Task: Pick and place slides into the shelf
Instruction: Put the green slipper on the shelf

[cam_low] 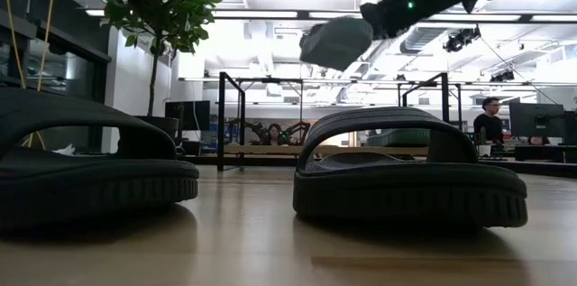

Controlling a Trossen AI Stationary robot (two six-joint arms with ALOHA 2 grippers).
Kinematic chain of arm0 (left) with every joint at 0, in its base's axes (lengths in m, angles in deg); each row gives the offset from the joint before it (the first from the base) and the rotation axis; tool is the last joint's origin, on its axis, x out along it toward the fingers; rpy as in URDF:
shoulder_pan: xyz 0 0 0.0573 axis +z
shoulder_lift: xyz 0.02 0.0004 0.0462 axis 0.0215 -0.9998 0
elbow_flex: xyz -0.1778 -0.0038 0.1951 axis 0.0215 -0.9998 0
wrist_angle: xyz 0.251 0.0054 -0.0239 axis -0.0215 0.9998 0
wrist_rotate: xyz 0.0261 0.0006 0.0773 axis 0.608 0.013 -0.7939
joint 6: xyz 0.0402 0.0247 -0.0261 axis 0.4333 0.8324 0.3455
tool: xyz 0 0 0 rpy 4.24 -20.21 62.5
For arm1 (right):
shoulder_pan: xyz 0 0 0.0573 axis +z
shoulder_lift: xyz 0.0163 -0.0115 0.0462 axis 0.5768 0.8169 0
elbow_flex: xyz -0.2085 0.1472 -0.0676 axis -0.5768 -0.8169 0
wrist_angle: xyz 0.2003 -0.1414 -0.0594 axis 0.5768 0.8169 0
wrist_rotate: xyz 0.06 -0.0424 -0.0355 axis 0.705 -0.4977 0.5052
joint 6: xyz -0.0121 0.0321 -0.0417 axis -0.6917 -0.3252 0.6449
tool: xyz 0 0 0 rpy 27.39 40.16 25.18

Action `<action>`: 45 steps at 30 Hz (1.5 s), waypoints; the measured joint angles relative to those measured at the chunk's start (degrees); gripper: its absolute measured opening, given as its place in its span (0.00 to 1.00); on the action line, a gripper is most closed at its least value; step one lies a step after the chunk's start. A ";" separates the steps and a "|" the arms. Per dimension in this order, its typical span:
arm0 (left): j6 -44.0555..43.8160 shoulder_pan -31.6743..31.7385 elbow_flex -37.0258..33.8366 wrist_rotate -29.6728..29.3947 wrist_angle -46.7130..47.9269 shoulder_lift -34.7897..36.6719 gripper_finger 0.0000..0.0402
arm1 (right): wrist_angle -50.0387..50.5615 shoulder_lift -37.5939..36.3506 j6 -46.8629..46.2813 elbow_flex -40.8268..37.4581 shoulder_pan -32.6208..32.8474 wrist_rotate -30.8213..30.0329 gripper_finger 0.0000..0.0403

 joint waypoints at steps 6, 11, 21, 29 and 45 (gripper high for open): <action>-0.01 0.00 0.00 0.02 0.03 0.00 0.46 | 0.44 0.32 -1.01 -0.67 -3.04 0.79 0.00; -0.05 0.00 0.00 0.02 0.11 -0.02 0.46 | 0.36 2.55 -1.42 -0.67 -4.19 0.90 0.00; 0.30 0.00 0.00 0.02 -0.48 -0.04 0.46 | -5.05 8.74 -2.36 -0.65 -7.79 8.36 0.00; -0.18 0.00 0.00 0.02 -0.02 -0.04 0.46 | -3.68 11.30 -1.25 -0.65 -9.78 7.53 0.00; -0.25 0.00 0.00 0.02 0.11 -0.04 0.46 | -1.44 13.44 -0.31 -0.65 -10.52 5.91 0.00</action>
